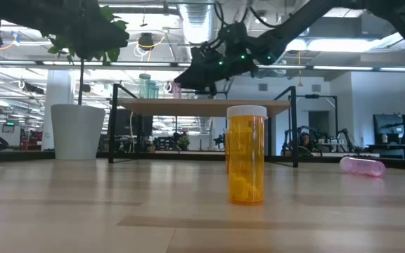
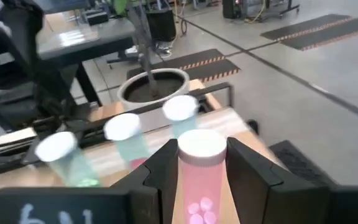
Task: Pick and place medicine bottles onto shelf by color
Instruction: Put the top pink pill bottle on the shelf
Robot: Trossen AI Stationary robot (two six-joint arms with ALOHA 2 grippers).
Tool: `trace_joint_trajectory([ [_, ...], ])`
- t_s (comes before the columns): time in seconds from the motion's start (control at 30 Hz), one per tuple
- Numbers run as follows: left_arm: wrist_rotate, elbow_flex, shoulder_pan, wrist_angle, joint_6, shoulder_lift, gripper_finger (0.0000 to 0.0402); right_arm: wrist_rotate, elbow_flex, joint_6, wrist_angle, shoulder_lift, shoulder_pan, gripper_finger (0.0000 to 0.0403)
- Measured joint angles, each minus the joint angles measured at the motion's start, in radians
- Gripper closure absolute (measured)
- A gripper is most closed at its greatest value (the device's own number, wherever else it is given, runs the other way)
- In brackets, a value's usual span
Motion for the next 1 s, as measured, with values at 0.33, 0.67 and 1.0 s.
trace_joint_trajectory([
  [0.33, -0.027, 0.0, 0.0, -0.003, 0.0, 0.0, 0.0261, 0.001, 0.0, -0.063, -0.025, -0.001, -0.006, 0.0263],
  [0.67, -0.028, 0.0, 0.0, -0.003, 0.0, 0.0, 0.0261, 0.005, 0.0, -0.099, -0.037, -0.001, -0.009, 0.0263],
  [1.0, -0.028, 0.0, 0.0, 0.008, 0.0, 0.0, 0.0261, 0.008, 0.0, -0.096, -0.029, -0.001, -0.009, 0.0263],
])
